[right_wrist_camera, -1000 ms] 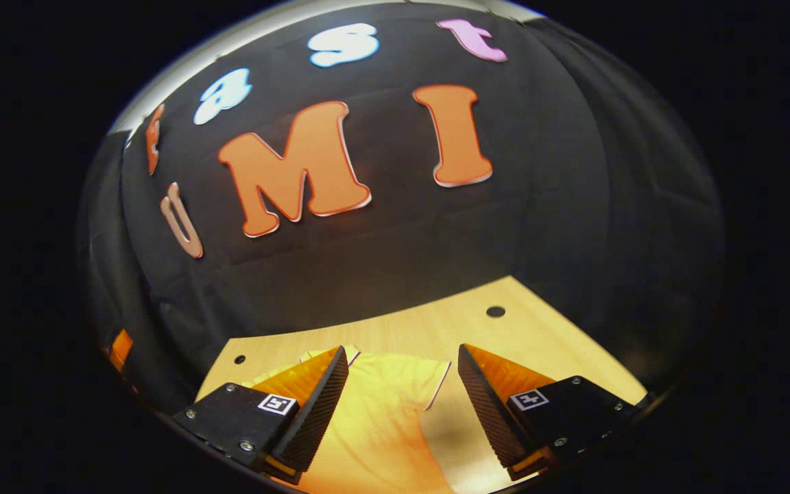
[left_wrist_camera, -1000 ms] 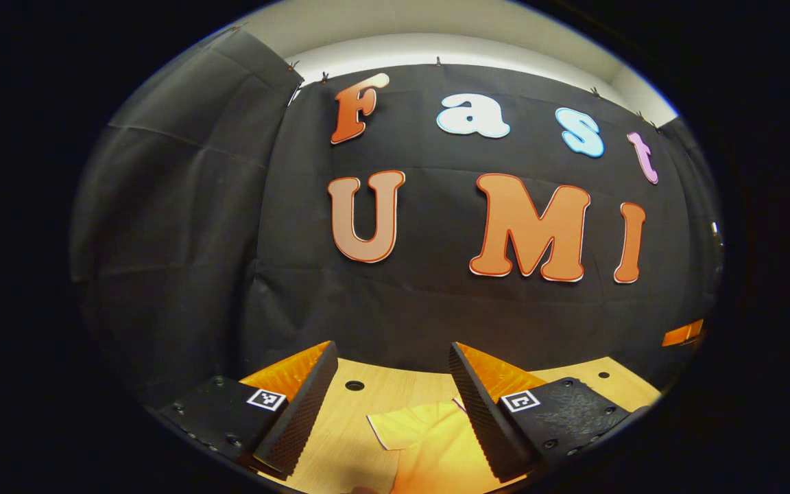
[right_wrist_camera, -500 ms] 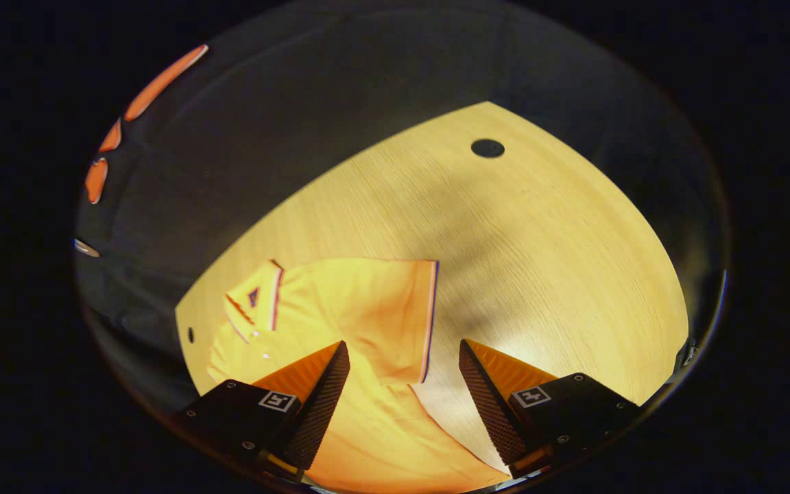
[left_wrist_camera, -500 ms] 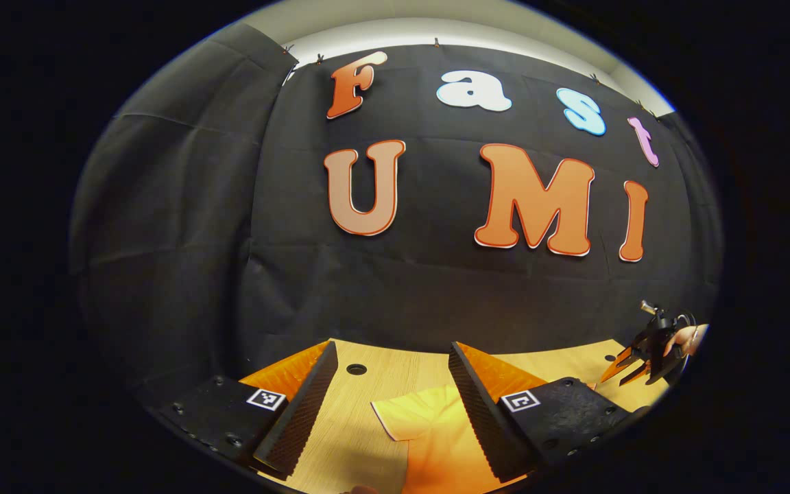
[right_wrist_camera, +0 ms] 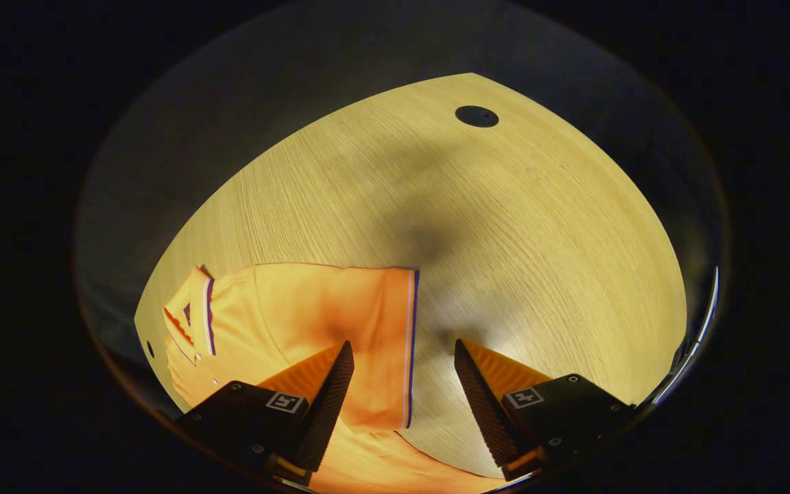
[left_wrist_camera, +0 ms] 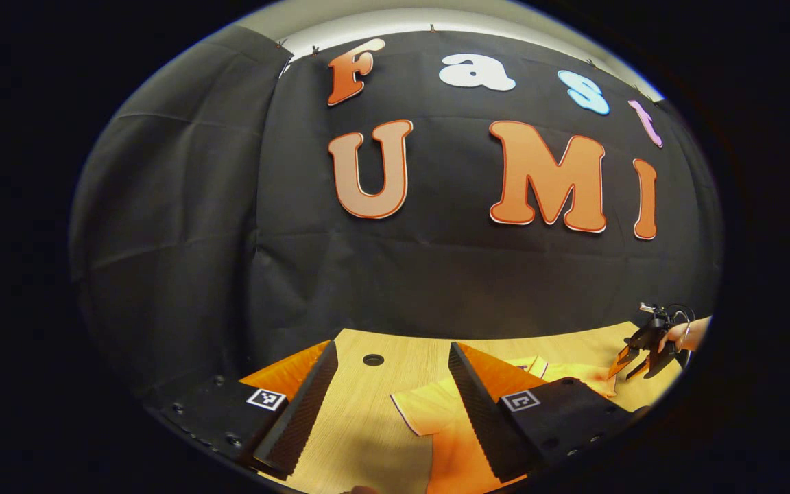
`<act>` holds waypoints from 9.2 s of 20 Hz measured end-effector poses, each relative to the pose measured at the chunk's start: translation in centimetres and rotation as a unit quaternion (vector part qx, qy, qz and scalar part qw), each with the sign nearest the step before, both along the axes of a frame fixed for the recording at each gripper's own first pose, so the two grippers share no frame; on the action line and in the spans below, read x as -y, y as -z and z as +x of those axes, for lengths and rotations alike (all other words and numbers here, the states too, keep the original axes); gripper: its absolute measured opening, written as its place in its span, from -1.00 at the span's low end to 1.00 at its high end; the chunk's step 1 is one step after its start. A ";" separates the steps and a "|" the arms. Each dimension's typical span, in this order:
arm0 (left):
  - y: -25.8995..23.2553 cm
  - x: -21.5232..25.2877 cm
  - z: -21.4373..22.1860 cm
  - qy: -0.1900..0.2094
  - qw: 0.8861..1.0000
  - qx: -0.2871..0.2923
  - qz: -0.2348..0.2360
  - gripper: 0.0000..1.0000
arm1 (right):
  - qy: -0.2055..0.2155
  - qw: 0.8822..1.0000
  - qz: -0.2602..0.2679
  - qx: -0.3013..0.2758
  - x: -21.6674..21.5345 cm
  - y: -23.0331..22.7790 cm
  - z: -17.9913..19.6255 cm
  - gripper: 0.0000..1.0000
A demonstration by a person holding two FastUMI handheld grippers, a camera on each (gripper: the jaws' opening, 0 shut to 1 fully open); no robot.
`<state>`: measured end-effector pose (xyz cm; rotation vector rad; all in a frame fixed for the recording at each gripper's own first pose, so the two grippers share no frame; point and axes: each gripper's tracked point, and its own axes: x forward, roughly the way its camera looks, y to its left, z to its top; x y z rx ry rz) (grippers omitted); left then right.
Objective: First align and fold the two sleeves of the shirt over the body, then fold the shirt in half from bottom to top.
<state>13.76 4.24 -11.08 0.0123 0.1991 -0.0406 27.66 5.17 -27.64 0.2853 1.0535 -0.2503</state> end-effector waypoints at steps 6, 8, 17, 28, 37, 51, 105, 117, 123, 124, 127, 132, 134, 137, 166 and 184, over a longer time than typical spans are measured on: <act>0.5 -0.8 0.1 -0.014 1.000 -0.002 0.005 0.96 | -0.010 0.999 -0.038 -0.006 -0.3 1.4 0.2 0.65; 1.1 -1.2 -0.2 -0.018 1.000 -0.006 0.003 0.96 | -0.013 0.998 -0.061 -0.008 -0.1 1.3 0.2 0.42; 2.7 -3.6 -1.0 -0.036 0.999 -0.021 -0.025 0.96 | -0.003 0.997 -0.073 0.011 -1.7 1.1 0.3 -0.42; 2.6 -4.5 -1.0 -0.039 0.999 -0.017 -0.032 0.96 | 0.001 1.000 -0.020 0.000 -2.3 1.0 0.4 -0.39; 2.6 -4.8 -1.0 -0.043 0.999 -0.018 -0.025 0.96 | 0.003 0.998 -0.062 0.020 -1.5 0.9 0.4 -0.99; 2.1 -6.6 -0.2 -0.029 0.999 -0.017 -0.035 0.96 | -0.207 0.965 -0.037 0.155 -16.8 -8.5 -1.0 -0.96; 30.7 1.2 9.4 -0.100 0.836 -0.538 -0.032 0.66 | -0.150 0.965 0.018 0.215 6.3 -12.2 -20.2 0.98; 26.9 4.2 9.9 -0.058 0.873 -0.481 -0.050 -0.97 | -0.157 0.963 0.018 0.216 7.0 -12.3 -20.4 0.98; 21.4 14.5 8.1 0.044 0.882 -0.465 -0.059 -0.98 | -0.176 0.957 0.020 0.230 6.2 -13.7 -20.5 0.98; 21.1 16.7 7.5 0.061 0.879 -0.469 -0.063 -0.98 | -0.178 0.956 0.019 0.232 6.1 -14.0 -20.6 0.98; 20.7 24.2 4.6 0.134 0.860 -0.483 -0.098 -0.66 | -0.189 0.952 0.016 0.240 5.2 -14.7 -21.0 0.97; 19.8 25.6 2.1 0.166 0.863 -0.468 -0.089 1.00 | -0.210 0.948 0.000 0.237 3.6 -14.7 -22.1 0.97; 19.2 23.9 1.3 0.156 0.869 -0.459 -0.100 0.98 | -0.218 0.947 -0.004 0.235 2.9 -14.5 -22.4 0.97; 17.7 20.1 -0.4 0.136 0.878 -0.444 -0.117 0.97 | -0.230 0.945 -0.012 0.232 1.5 -14.5 -22.9 0.97; 27.6 8.9 -34.3 0.127 0.823 -0.554 0.018 0.97 | -0.270 0.955 -0.095 -0.079 -4.0 5.9 -39.7 0.99; 30.1 8.7 -34.0 0.070 0.804 -0.584 0.081 0.96 | -0.268 0.947 -0.120 -0.129 -3.4 8.6 -40.0 0.99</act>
